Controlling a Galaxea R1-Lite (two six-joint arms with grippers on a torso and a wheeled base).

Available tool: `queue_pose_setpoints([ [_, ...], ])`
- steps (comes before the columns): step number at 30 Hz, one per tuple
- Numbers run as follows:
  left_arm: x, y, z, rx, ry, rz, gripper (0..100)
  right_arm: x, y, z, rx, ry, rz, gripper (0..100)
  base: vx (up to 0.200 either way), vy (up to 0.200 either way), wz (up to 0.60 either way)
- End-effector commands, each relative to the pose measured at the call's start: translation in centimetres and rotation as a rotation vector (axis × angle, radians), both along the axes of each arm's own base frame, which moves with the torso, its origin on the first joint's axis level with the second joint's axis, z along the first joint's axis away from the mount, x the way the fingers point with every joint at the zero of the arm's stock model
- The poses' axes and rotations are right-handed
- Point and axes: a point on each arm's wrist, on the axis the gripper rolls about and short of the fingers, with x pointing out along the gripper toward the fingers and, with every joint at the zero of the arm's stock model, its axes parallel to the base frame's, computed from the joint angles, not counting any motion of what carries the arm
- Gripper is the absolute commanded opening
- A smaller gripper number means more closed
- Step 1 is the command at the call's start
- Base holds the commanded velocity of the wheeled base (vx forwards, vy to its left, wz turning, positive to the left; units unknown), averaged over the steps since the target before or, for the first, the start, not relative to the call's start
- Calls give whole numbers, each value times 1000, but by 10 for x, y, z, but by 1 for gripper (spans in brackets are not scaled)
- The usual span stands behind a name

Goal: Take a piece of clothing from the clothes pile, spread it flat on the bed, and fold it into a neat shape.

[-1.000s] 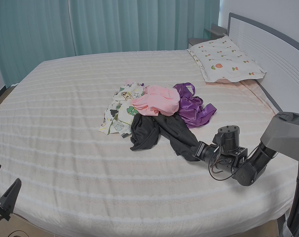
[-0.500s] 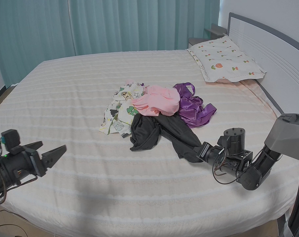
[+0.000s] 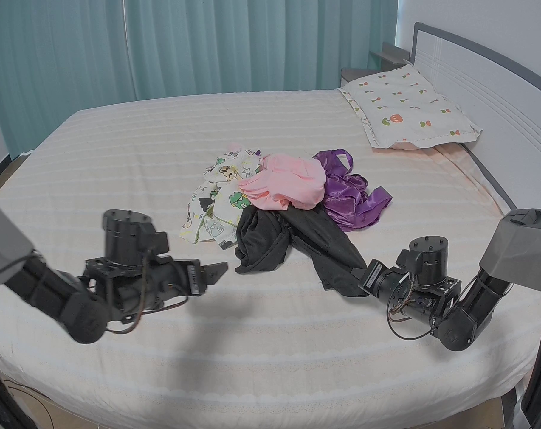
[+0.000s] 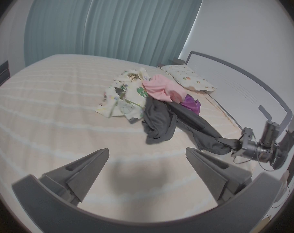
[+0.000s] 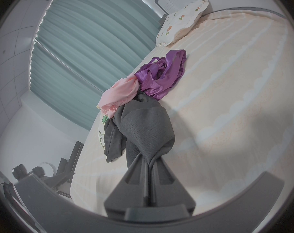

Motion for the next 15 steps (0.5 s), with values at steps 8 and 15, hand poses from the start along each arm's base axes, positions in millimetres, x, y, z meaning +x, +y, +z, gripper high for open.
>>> queue_pose_setpoints([
  [8, 67, -87, -73, -17, 45, -61, 100, -5, 0, -1, 10, 3, 5, 0, 0, 0, 0],
  [15, 83, -95, -74, -10, 28, -35, 100, -5, 1, -1, 11, 1, 7, 0, 0, 0, 0],
])
